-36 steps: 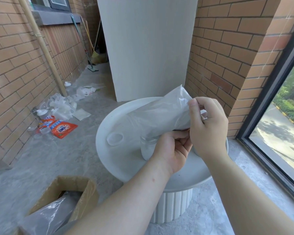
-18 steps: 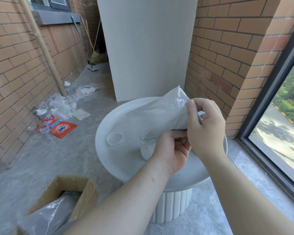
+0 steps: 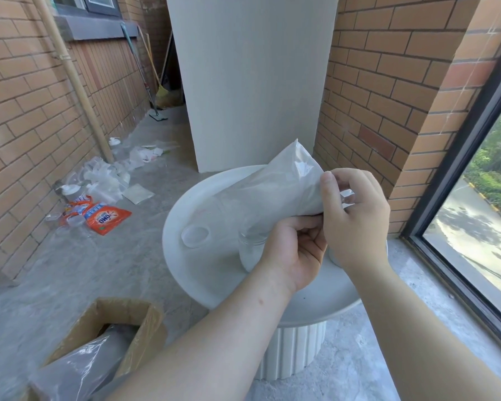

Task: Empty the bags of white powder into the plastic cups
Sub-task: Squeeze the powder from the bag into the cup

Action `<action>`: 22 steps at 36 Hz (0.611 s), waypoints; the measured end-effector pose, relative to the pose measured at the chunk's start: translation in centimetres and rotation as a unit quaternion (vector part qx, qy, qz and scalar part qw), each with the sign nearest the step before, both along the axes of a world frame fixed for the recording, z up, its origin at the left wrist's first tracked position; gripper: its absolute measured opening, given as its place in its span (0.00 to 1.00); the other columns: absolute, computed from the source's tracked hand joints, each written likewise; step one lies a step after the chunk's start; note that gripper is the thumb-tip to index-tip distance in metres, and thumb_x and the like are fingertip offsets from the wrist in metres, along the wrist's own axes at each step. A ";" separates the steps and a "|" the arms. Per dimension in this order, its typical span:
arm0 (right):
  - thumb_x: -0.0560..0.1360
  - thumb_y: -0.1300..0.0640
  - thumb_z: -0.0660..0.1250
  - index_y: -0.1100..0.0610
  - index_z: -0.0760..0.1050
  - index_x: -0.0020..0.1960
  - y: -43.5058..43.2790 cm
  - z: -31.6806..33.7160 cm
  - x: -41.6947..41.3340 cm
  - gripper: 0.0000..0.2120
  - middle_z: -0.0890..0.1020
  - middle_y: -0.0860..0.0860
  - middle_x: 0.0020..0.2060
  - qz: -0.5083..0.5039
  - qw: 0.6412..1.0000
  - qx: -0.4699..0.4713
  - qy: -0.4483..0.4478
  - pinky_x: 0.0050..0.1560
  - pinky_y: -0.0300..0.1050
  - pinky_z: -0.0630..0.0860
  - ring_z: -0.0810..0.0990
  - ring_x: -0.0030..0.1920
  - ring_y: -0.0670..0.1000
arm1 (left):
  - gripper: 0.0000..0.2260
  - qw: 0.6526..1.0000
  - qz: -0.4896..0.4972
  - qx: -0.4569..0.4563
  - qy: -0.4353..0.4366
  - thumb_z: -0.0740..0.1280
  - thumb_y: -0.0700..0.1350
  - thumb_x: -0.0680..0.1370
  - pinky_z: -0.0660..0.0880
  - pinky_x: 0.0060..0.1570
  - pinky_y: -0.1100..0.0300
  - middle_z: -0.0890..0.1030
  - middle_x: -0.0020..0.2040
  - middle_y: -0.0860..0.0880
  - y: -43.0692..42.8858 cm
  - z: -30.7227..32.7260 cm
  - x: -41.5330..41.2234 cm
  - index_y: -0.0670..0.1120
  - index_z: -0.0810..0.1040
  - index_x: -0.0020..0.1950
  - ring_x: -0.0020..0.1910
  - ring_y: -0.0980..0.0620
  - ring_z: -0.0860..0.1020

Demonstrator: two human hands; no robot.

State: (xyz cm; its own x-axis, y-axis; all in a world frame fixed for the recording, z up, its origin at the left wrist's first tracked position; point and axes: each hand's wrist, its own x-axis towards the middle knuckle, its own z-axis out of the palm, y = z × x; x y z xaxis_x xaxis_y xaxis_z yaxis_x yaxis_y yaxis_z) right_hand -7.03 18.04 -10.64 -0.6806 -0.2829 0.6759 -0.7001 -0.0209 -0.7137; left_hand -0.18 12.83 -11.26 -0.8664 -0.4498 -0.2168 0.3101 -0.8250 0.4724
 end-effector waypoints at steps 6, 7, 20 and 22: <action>0.82 0.58 0.65 0.53 0.78 0.47 -0.3 0.1 0.1 0.06 0.78 0.44 0.42 0.002 1.000 0.004 0.016 0.46 0.27 0.66 0.76 0.49 0.46 | 0.15 1.000 -0.001 -0.015 -0.009 0.56 0.27 0.75 0.73 0.25 0.67 0.80 0.29 0.49 0.0 0.2 0.1 0.39 0.79 0.42 0.25 0.56 0.78; 0.82 0.58 0.65 0.53 0.78 0.47 -0.3 0.1 0.1 0.06 0.78 0.42 0.42 0.002 1.000 0.003 0.019 0.46 0.28 0.67 0.76 0.49 0.47 | 0.14 1.000 -0.001 -0.016 -0.010 0.56 0.27 0.75 0.73 0.25 0.67 0.80 0.28 0.49 0.0 0.1 0.1 0.39 0.79 0.43 0.25 0.56 0.78; 0.82 0.59 0.65 0.56 0.79 0.48 -0.4 0.2 0.0 0.06 0.77 0.45 0.43 -0.002 0.999 0.001 0.035 0.46 0.28 0.67 0.77 0.50 0.50 | 0.14 1.000 0.000 -0.001 -0.005 0.57 0.26 0.74 0.75 0.28 0.67 0.82 0.32 0.48 -0.1 -0.1 -0.1 0.39 0.80 0.46 0.27 0.56 0.80; 0.82 0.59 0.65 0.56 0.79 0.48 -0.4 0.2 0.0 0.06 0.77 0.45 0.44 0.000 0.999 0.001 0.034 0.45 0.27 0.67 0.77 0.50 0.50 | 0.14 1.000 0.001 0.001 -0.007 0.57 0.27 0.74 0.75 0.28 0.67 0.82 0.32 0.48 -0.1 -0.2 -0.2 0.39 0.80 0.46 0.27 0.56 0.79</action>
State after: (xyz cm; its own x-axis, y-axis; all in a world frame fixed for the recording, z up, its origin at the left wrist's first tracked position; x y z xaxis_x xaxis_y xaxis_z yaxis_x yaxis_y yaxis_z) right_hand -6.99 17.67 -10.47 -0.6334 -0.2840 0.7199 -0.7468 -0.0195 -0.6648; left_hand -0.37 12.70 -11.45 -0.8625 -0.4508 -0.2298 0.3048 -0.8254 0.4752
